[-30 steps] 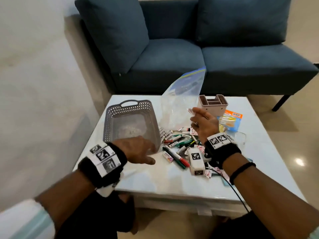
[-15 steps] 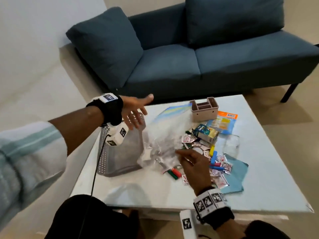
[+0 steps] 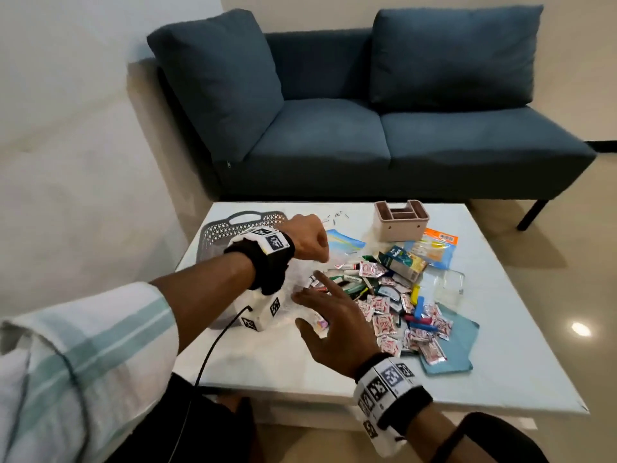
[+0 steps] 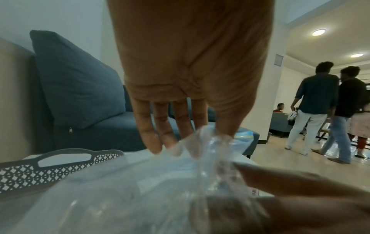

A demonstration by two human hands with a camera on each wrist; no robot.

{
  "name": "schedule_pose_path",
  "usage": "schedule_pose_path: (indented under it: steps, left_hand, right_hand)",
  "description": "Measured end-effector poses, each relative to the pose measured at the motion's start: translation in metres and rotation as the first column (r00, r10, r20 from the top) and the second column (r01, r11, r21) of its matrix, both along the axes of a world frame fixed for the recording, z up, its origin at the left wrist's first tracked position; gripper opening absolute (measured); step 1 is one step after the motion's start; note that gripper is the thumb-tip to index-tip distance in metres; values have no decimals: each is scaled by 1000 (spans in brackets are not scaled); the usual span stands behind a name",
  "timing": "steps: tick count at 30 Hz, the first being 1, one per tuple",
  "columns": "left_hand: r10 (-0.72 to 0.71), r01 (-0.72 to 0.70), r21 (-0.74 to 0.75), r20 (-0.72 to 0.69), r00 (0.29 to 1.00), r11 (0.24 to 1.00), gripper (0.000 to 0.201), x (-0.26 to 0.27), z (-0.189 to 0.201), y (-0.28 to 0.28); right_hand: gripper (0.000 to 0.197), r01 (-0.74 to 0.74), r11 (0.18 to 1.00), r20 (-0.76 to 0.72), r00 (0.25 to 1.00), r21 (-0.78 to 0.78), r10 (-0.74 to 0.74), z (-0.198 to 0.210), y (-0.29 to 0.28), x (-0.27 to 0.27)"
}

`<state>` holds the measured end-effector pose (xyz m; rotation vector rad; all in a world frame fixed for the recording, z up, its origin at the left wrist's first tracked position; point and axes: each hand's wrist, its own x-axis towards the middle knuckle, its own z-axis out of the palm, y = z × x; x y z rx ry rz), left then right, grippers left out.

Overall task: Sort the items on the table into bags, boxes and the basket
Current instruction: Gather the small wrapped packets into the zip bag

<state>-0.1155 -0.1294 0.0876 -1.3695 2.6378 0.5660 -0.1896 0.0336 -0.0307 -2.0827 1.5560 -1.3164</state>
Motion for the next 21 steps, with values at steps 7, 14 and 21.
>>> schedule_pose_path:
  steps: [7, 14, 21]
  left_hand:
    - [-301, 247, -451, -51, 952, 858, 6, 63, 38, 15]
    - [-543, 536, -613, 200, 816, 580, 11, 115, 54, 38]
    - [-203, 190, -178, -59, 977, 965, 60, 115, 21, 66]
  right_hand:
    - [21, -311, 799, 857, 209, 514, -470, 45, -3, -5]
    - [28, -320, 878, 929, 10, 355, -371, 72, -13, -18]
    - [22, -267, 830, 862, 290, 490, -416, 41, -32, -9]
